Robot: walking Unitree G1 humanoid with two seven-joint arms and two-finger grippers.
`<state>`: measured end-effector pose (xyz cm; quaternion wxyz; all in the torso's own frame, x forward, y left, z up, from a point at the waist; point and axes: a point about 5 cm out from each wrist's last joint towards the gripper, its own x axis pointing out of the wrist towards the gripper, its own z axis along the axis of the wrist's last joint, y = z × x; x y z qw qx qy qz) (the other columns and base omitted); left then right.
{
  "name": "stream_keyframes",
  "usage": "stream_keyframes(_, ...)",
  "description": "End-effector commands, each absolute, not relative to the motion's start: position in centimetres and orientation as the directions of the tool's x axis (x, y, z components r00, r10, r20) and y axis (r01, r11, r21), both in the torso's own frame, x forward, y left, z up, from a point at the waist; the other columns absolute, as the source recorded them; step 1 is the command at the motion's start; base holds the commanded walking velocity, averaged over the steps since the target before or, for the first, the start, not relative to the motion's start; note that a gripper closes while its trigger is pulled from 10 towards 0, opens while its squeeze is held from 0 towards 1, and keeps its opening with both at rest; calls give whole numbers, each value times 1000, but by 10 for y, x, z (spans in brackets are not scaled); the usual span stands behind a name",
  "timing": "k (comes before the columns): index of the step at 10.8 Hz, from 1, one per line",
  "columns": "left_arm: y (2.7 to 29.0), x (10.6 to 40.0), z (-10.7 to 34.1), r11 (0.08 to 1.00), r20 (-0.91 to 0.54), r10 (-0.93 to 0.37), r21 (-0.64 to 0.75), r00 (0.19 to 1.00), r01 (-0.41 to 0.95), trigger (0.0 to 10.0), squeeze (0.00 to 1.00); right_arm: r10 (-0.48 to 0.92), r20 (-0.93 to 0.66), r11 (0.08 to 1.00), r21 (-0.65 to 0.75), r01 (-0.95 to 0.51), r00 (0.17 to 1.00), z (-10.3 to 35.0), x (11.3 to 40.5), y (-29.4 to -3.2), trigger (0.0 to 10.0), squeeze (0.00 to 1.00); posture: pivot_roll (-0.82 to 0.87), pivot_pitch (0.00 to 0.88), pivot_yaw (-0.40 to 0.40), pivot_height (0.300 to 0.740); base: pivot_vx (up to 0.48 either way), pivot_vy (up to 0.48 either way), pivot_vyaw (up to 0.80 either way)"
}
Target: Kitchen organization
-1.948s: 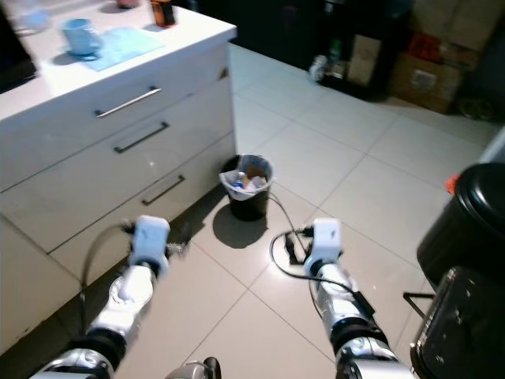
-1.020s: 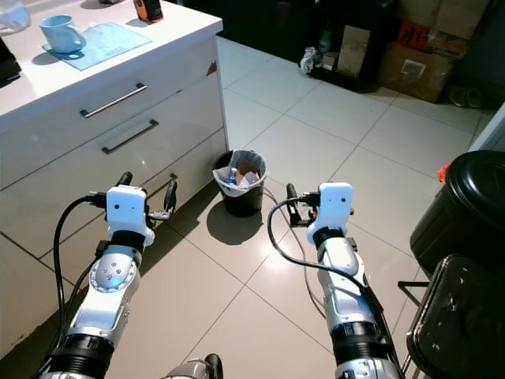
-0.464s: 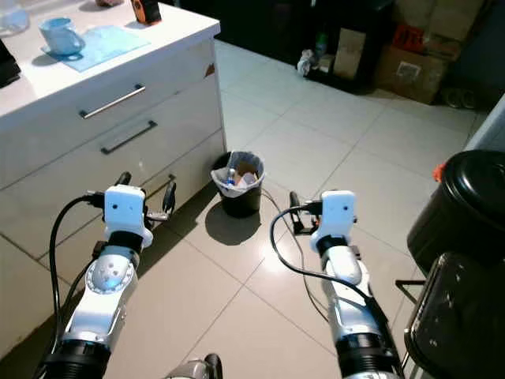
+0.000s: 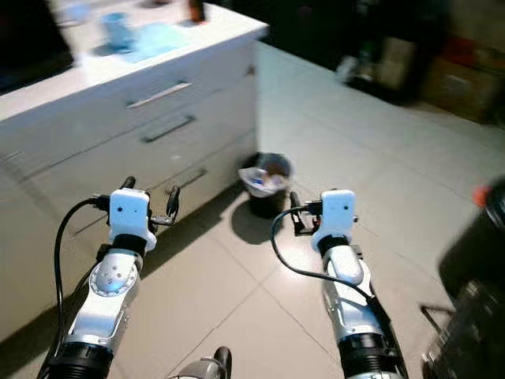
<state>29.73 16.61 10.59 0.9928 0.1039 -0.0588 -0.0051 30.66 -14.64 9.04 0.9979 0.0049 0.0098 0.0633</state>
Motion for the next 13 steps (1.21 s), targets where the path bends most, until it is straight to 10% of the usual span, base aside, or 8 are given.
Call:
stream_keyframes(1, 168, 299, 107, 978, 110, -7, 206, 994, -16, 10000, 0, 131, -12, 991, 20, -131, 991, 95, 309, -144, 10000, 0, -18, 66, 43, 740, 0, 0, 800)
stream_keyframes(8, 170, 300, 106, 982, 95, 9, 188, 995, -27, 10000, 0, 139, -12, 990, 24, -139, 990, 95, 309, -142, 10000, 0, -21, 69, 45, 740, 0, 0, 764)
stream_keyframes(13, 172, 302, 101, 984, 62, 34, 171, 998, -44, 10000, 0, 135, -18, 990, 36, -134, 991, 94, 308, -142, 10000, 0, -18, 62, 45, 740, 0, 127, 0)
